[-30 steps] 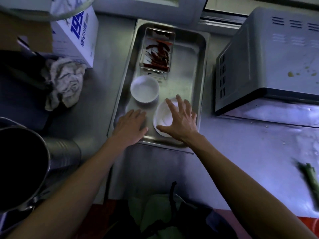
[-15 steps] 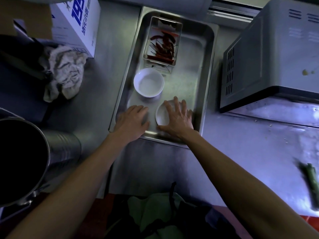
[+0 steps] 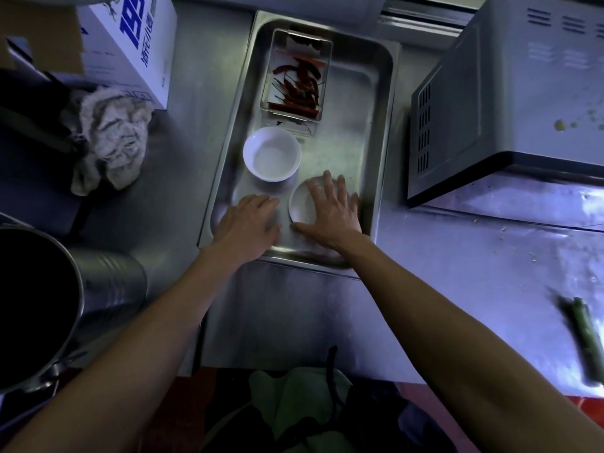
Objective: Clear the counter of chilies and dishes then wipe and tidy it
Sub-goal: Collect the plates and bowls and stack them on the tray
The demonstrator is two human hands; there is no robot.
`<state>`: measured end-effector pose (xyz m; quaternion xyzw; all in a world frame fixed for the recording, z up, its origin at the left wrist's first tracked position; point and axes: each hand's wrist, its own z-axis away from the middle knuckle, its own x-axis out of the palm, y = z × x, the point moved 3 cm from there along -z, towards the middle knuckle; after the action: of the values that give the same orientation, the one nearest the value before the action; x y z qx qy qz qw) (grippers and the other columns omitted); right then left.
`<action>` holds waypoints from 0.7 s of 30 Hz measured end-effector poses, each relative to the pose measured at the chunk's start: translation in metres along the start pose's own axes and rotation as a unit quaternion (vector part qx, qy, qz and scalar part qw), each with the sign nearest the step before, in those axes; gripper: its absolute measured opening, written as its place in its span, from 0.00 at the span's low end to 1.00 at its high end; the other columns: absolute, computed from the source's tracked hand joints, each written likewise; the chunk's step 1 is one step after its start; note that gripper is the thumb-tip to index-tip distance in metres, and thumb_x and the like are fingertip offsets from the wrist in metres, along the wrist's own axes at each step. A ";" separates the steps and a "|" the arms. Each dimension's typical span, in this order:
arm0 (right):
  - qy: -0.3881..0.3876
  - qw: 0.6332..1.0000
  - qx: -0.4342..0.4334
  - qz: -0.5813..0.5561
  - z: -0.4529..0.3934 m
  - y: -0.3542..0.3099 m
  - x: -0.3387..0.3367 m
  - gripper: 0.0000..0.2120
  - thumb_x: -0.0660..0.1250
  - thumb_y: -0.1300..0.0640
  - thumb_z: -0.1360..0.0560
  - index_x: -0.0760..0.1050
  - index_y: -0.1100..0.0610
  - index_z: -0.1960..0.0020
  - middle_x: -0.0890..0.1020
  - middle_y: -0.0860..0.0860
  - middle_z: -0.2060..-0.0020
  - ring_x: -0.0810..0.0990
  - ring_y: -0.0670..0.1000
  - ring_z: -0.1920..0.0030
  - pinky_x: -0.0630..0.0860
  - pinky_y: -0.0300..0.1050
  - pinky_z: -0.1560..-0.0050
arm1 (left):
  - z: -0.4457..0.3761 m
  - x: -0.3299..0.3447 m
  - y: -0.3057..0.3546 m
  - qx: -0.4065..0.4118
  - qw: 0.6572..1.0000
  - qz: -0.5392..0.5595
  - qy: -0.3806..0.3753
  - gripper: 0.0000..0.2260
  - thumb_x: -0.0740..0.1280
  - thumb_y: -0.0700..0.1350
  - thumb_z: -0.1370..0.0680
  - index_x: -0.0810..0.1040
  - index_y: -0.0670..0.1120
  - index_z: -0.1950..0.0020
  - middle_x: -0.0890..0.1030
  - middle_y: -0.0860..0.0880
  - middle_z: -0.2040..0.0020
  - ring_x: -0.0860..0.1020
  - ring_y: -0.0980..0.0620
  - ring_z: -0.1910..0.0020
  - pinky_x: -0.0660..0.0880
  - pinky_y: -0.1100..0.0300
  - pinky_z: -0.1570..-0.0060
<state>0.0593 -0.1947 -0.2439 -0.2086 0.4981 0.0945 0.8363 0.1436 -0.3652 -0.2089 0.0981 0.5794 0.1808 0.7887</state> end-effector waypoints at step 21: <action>0.193 0.971 0.069 -0.126 0.225 0.174 -0.060 0.33 0.65 0.45 0.23 0.59 0.50 0.21 0.55 0.53 0.20 0.50 0.55 0.20 0.56 0.56 0.24 | 0.028 0.022 0.226 0.136 0.988 -0.071 0.007 0.24 0.65 0.52 0.21 0.69 0.48 0.26 0.73 0.48 0.28 0.69 0.45 0.29 0.72 0.45 0.37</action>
<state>0.1452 0.0643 -0.1422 -0.2258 0.6254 -0.0882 0.7417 0.1371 -0.1483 -0.1369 0.1622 0.6099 0.0448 0.7744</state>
